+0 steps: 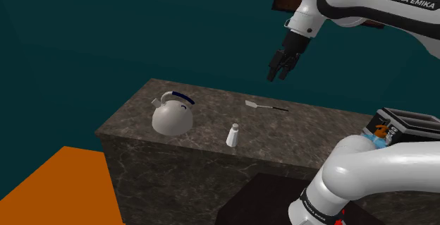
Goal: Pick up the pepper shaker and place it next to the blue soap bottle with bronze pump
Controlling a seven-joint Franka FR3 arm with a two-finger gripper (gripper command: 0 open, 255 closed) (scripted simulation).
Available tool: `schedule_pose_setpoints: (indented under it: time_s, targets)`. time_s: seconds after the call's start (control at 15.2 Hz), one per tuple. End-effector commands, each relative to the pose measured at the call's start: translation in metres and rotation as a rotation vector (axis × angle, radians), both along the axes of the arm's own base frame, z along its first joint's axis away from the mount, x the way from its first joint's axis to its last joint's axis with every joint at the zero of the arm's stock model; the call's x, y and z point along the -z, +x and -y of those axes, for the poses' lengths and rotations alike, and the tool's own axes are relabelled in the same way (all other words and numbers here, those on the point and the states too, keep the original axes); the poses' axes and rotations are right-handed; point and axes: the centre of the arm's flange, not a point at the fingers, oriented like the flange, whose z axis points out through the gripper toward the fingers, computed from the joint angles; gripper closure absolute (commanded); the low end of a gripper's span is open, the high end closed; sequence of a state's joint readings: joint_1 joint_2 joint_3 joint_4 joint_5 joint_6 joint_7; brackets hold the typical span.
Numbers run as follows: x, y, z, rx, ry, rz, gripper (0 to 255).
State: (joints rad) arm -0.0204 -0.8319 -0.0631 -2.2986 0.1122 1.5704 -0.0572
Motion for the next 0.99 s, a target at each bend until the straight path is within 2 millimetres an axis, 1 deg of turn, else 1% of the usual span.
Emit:
schedule_pose_setpoints:
  time_s: [0.0,0.46,0.92]
  targets:
    - [0.0,0.0,0.0,0.0,0.0,0.0,0]
    - [0.081,0.036,-0.04,0.131,-0.076,-0.047,0]
    - [0.166,0.072,-0.07,0.263,-0.152,-0.094,0]
